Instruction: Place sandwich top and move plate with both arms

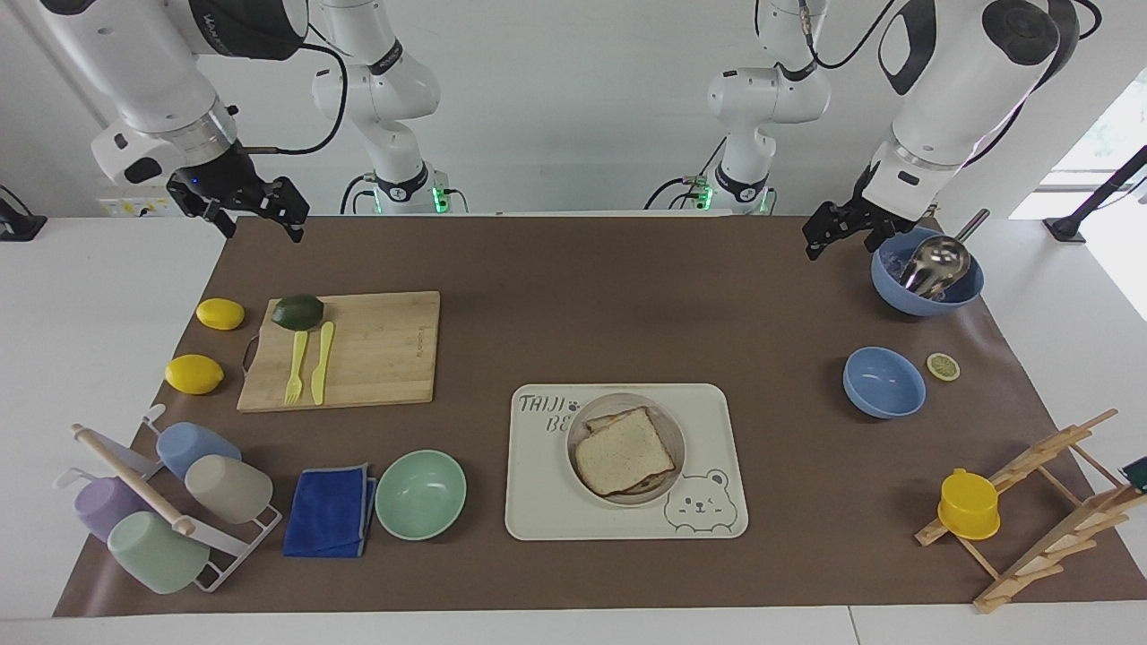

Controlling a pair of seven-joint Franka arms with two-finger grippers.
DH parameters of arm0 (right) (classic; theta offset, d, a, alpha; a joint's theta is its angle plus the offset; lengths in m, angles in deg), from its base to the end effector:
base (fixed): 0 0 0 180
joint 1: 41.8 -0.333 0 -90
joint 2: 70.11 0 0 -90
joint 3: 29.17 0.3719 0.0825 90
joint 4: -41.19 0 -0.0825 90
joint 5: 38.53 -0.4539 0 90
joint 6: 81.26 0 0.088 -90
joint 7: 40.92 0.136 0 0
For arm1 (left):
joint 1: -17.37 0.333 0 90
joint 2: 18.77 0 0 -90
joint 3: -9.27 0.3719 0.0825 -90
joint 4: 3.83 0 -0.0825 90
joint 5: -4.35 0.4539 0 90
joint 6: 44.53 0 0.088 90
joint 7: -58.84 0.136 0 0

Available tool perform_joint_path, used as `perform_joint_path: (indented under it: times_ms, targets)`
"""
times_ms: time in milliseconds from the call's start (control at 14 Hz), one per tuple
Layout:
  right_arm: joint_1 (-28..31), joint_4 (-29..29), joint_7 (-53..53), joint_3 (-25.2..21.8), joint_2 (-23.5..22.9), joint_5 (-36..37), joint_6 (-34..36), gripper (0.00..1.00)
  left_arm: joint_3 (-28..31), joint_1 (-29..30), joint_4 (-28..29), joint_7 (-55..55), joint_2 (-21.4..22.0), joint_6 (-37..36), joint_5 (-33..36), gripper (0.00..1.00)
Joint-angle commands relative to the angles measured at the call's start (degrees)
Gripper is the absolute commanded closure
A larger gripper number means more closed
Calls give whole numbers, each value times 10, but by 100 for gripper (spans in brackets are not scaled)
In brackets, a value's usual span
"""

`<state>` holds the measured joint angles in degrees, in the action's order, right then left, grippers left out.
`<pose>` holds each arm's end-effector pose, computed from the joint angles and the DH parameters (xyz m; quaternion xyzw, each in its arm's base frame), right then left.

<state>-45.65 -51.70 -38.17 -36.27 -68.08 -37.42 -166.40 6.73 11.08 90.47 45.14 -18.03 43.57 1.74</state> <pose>0.5973 -0.0380 0.6390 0.9973 -0.0525 -0.0501 0.0073 0.6023 -0.1001 0.6165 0.9977 0.0428 -0.0511 0.0128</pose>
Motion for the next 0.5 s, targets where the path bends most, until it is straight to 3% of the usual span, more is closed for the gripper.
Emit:
perform_joint_path:
  times_ms: [0, 429]
  targets:
    - [8, 1, -9, 4, 1, 1, 9, 0, -7, 8, -19, 9, -6, -14, 11, 0]
    - [8, 1, -9, 4, 1, 1, 9, 0, -5, 9, -17, 19, -4, -14, 11, 0]
